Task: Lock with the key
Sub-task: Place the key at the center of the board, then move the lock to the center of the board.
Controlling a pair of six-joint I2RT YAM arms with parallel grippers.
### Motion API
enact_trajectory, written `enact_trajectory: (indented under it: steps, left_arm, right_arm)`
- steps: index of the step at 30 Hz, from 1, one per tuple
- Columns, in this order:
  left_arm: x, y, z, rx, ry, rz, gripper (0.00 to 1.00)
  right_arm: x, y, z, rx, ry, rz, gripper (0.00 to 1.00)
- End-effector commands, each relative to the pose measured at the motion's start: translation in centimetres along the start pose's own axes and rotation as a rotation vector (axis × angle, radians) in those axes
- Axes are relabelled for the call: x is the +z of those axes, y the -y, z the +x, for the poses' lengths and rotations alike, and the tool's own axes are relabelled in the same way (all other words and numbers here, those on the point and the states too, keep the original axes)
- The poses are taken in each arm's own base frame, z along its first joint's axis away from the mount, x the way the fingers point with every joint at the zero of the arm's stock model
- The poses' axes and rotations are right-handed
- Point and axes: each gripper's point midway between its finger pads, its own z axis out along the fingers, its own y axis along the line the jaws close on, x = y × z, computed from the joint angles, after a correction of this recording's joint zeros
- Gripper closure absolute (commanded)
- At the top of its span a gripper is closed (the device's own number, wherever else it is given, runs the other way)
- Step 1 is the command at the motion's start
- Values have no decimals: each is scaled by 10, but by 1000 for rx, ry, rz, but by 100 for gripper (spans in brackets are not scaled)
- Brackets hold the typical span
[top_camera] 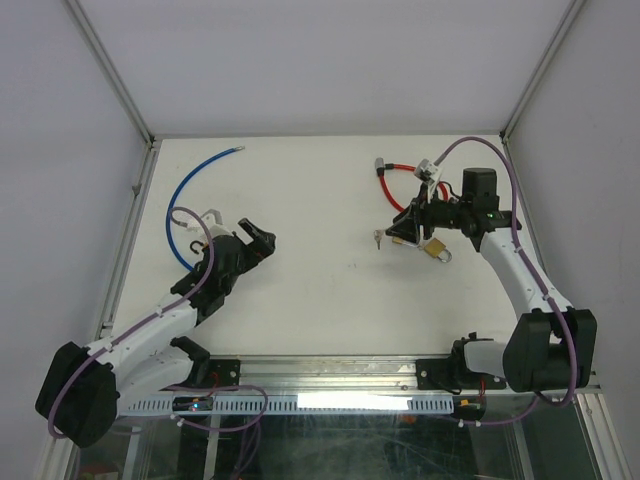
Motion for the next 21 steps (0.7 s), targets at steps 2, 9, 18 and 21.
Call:
enact_trajectory:
  steps: [2,9,18,21]
  left_arm:
    - [16,-31,-28,-168,59,-252,1]
    - [22,-69,-34,-189,73,-544,1]
    - [19,-96,-49,-220,149,-677,1]
    - [21,-111,-56,-252,182,-718,1]
  right_arm:
    - [-2,3,-15,-87,16,6,48]
    - [-3,5,-13,-92,7,18,48]
    - [-1,6,-10,-80,-2,13,48]
    - [0,5,-9,-79,-4,11,48]
